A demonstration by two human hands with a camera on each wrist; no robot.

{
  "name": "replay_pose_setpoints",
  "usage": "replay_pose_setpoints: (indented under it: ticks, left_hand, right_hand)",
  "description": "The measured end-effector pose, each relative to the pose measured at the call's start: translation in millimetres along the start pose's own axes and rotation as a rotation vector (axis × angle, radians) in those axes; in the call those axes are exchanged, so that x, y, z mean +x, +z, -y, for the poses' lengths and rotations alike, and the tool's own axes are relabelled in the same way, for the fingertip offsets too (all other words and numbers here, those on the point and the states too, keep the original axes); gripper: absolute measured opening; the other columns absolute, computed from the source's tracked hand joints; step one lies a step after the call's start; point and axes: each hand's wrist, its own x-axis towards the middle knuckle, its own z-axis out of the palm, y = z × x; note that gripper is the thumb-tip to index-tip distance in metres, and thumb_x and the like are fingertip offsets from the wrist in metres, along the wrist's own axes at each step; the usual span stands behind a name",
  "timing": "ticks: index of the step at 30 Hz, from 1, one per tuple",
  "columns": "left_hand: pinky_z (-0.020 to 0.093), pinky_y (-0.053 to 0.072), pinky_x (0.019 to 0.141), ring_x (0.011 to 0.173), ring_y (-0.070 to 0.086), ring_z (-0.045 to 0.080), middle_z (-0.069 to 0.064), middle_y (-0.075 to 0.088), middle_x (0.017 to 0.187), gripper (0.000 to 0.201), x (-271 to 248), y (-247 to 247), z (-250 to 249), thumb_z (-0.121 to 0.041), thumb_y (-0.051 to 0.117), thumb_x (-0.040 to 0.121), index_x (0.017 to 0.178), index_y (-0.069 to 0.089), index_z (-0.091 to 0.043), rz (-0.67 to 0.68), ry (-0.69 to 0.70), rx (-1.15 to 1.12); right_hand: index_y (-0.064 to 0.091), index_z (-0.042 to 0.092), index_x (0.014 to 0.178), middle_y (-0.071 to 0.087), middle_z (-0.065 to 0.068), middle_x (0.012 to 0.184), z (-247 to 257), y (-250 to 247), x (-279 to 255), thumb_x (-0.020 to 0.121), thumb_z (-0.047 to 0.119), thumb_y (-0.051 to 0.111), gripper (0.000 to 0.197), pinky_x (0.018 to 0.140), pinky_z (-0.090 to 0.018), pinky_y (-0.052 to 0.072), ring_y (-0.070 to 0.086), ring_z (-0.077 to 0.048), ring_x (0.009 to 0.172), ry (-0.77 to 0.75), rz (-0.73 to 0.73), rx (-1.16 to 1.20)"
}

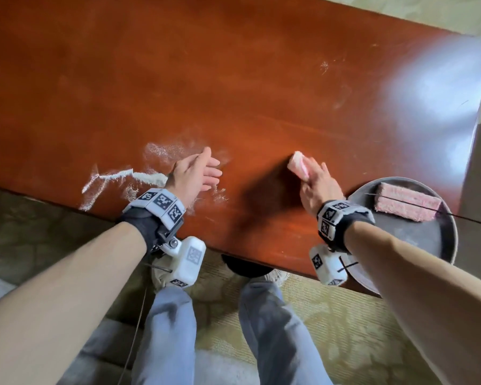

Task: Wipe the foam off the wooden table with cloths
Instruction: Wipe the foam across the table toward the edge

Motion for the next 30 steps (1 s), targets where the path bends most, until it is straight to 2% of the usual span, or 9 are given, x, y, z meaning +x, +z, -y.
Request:
replay_pose_setpoints:
  ticks: [3, 8, 11, 14, 19, 21, 23, 26, 30]
  left_hand:
    - [0.030, 0.057, 0.071, 0.083, 0.071, 0.024, 0.013, 0.075, 0.096, 0.049, 8, -7, 6, -0.043, 0.040, 0.104, 0.109, 0.069, -0.004, 0.025, 0.013, 0.014]
    - [0.039, 0.058, 0.081, 0.089, 0.073, 0.029, 0.013, 0.075, 0.098, 0.050, 25, -34, 20, -0.044, 0.040, 0.104, 0.109, 0.069, -0.005, 0.069, 0.004, 0.052]
    - [0.043, 0.057, 0.086, 0.088, 0.073, 0.029, 0.012, 0.076, 0.096, 0.049, 34, -59, 23, -0.045, 0.041, 0.103, 0.107, 0.070, -0.006, 0.089, -0.012, 0.038]
    - [0.037, 0.055, 0.079, 0.084, 0.070, 0.028, 0.017, 0.075, 0.097, 0.049, 45, -90, 24, -0.042, 0.041, 0.104, 0.109, 0.069, -0.001, 0.108, -0.013, 0.026]
    - [0.040, 0.057, 0.079, 0.082, 0.069, 0.026, 0.018, 0.074, 0.097, 0.048, 66, -146, 29, -0.042, 0.043, 0.104, 0.107, 0.069, -0.001, 0.153, -0.010, 0.050]
    - [0.044, 0.055, 0.084, 0.083, 0.069, 0.027, 0.018, 0.074, 0.098, 0.048, 77, -166, 30, -0.042, 0.043, 0.104, 0.107, 0.069, -0.002, 0.183, -0.015, 0.061]
    - [0.043, 0.055, 0.083, 0.084, 0.070, 0.029, 0.018, 0.075, 0.097, 0.048, 87, -182, 29, -0.042, 0.042, 0.103, 0.106, 0.069, -0.002, 0.192, -0.011, 0.074]
    - [0.041, 0.056, 0.080, 0.089, 0.072, 0.033, 0.015, 0.076, 0.094, 0.049, 99, -197, 28, -0.045, 0.043, 0.102, 0.105, 0.070, -0.003, 0.201, 0.009, 0.089]
    - [0.038, 0.055, 0.078, 0.085, 0.071, 0.030, 0.015, 0.076, 0.094, 0.049, 106, -205, 28, -0.044, 0.043, 0.103, 0.105, 0.070, -0.003, 0.217, 0.016, 0.079]
  right_hand:
    - [0.033, 0.016, 0.145, 0.031, -0.012, 0.147, -1, 26, -12, 0.088, 0.011, 0.048, 0.059, 0.105, -0.045, 0.032, 0.030, -0.035, 0.131, -0.021, 0.037, -0.132]
    - [0.027, 0.012, 0.149, 0.023, -0.019, 0.150, 67, 87, -25, 0.080, 0.026, 0.036, 0.070, 0.114, -0.047, 0.016, 0.021, -0.042, 0.134, -0.024, 0.042, 0.019]
    - [0.022, 0.012, 0.150, 0.017, -0.018, 0.155, 123, 113, -28, 0.089, 0.016, 0.041, 0.065, 0.117, -0.044, 0.011, 0.012, -0.040, 0.141, 0.015, 0.041, 0.134]
    - [0.018, 0.010, 0.151, 0.013, -0.020, 0.157, 180, 138, -28, 0.089, 0.009, 0.042, 0.066, 0.119, -0.042, 0.005, 0.007, -0.041, 0.144, 0.057, 0.020, 0.262]
    - [0.032, 0.019, 0.146, 0.035, -0.015, 0.147, 253, 164, -26, 0.088, 0.010, 0.043, 0.060, 0.111, -0.037, 0.023, 0.030, -0.034, 0.135, 0.103, -0.072, 0.454]
    - [0.040, 0.032, 0.141, 0.055, -0.005, 0.133, 269, 165, -27, 0.088, 0.014, 0.041, 0.056, 0.097, -0.030, 0.039, 0.050, -0.026, 0.122, 0.194, -0.142, 0.567]
    - [0.046, 0.033, 0.136, 0.067, -0.006, 0.115, 274, 160, -26, 0.088, 0.015, 0.040, 0.051, 0.083, -0.027, 0.041, 0.061, -0.030, 0.105, 0.272, -0.216, 0.577]
    - [0.045, 0.028, 0.136, 0.068, -0.015, 0.108, 265, 142, -20, 0.086, 0.011, 0.037, 0.054, 0.091, -0.038, 0.048, 0.061, -0.037, 0.099, 0.380, -0.362, 0.531]
    - [0.038, 0.034, 0.141, 0.064, -0.013, 0.118, 242, 108, -10, 0.084, 0.009, 0.037, 0.062, 0.090, -0.035, 0.043, 0.058, -0.037, 0.104, 0.461, -0.527, 0.478]
